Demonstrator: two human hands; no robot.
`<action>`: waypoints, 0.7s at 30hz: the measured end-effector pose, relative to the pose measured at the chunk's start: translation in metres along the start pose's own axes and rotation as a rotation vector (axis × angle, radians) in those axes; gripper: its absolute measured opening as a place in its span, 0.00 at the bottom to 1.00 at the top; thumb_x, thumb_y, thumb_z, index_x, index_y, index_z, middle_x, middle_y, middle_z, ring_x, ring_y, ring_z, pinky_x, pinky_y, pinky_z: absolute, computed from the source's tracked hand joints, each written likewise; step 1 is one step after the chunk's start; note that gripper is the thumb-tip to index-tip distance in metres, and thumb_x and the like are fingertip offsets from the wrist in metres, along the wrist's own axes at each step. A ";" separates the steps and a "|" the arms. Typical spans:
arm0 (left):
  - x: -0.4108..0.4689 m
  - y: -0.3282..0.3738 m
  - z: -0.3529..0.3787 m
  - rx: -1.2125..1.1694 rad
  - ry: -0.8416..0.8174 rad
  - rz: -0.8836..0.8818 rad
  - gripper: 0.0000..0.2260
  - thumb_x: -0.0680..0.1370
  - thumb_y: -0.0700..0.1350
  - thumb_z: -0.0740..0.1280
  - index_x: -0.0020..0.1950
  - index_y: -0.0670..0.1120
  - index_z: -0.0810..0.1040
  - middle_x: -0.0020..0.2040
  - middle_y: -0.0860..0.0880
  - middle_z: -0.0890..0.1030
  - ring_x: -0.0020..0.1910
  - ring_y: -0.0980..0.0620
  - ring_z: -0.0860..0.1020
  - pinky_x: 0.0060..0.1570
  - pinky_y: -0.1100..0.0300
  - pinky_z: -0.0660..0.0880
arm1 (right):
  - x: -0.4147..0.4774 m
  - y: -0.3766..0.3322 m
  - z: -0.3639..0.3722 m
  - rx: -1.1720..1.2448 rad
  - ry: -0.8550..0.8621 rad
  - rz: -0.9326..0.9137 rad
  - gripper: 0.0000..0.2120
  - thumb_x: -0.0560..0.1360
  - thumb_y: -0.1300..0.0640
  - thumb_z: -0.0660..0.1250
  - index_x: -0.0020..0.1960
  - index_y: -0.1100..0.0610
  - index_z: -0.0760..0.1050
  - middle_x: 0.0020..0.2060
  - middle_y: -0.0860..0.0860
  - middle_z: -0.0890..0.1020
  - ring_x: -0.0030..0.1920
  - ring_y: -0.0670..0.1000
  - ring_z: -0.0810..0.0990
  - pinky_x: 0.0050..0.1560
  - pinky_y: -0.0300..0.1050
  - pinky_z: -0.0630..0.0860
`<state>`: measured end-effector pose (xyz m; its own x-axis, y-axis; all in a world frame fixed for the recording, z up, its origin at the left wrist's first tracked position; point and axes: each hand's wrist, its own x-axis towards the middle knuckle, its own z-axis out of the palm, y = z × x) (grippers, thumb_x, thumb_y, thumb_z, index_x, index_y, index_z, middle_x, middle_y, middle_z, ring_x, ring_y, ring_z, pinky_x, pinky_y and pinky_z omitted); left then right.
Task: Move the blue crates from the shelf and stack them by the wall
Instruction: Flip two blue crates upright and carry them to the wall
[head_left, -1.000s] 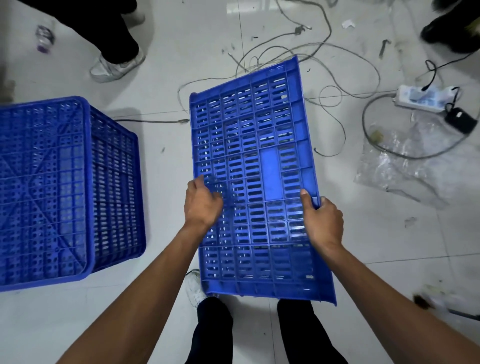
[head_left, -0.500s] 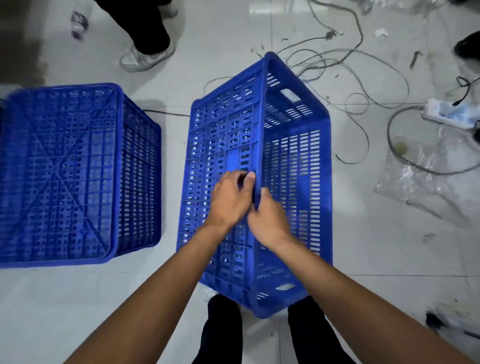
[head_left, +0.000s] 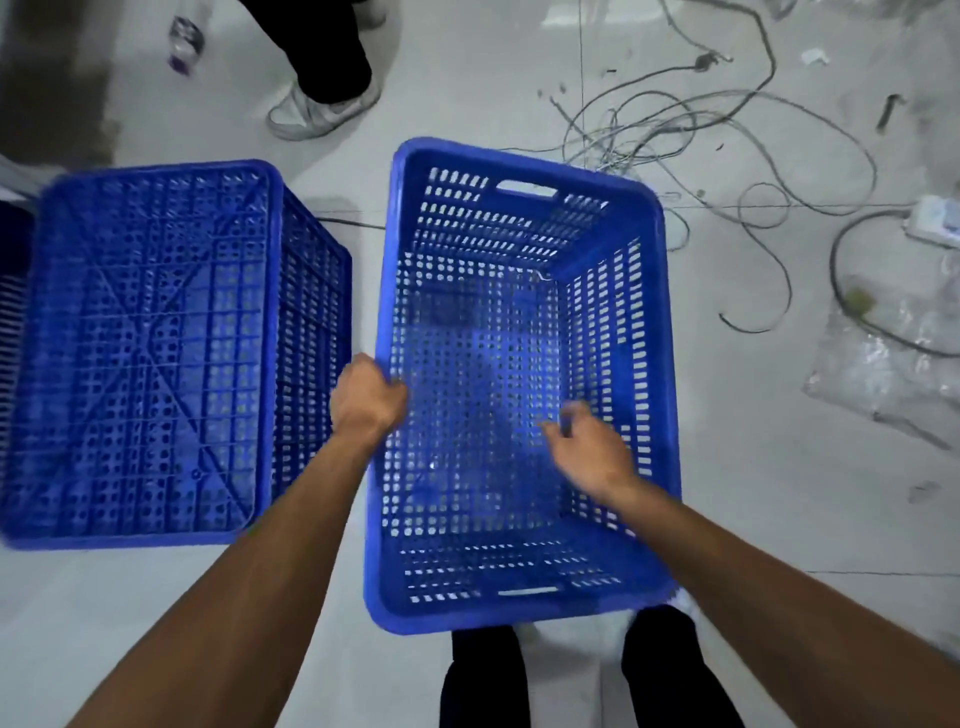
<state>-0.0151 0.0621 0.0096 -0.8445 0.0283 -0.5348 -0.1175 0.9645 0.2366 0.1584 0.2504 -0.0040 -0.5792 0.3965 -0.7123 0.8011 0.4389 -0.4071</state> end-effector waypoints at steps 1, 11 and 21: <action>0.009 -0.010 0.000 0.024 0.003 -0.023 0.13 0.80 0.46 0.66 0.56 0.38 0.73 0.46 0.43 0.75 0.39 0.44 0.72 0.39 0.53 0.68 | 0.008 0.012 -0.003 -0.041 0.052 0.029 0.21 0.80 0.43 0.57 0.67 0.55 0.66 0.56 0.56 0.81 0.54 0.60 0.80 0.51 0.51 0.76; 0.074 -0.072 0.022 0.046 -0.036 -0.160 0.15 0.80 0.45 0.63 0.64 0.39 0.73 0.50 0.41 0.79 0.43 0.40 0.78 0.44 0.48 0.79 | 0.067 0.055 -0.012 -0.077 0.392 0.163 0.17 0.79 0.49 0.63 0.58 0.61 0.66 0.56 0.60 0.75 0.50 0.63 0.78 0.48 0.53 0.71; 0.096 -0.102 0.028 0.118 -0.076 -0.157 0.18 0.83 0.48 0.60 0.69 0.39 0.68 0.57 0.37 0.79 0.51 0.36 0.79 0.50 0.43 0.79 | 0.093 0.035 0.014 -0.066 0.415 0.180 0.12 0.83 0.52 0.53 0.57 0.61 0.64 0.47 0.58 0.76 0.39 0.58 0.72 0.43 0.51 0.68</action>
<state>-0.0699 -0.0265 -0.0890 -0.7780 -0.1093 -0.6186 -0.1790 0.9825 0.0515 0.1344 0.2910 -0.0927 -0.4543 0.7545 -0.4736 0.8908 0.3788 -0.2509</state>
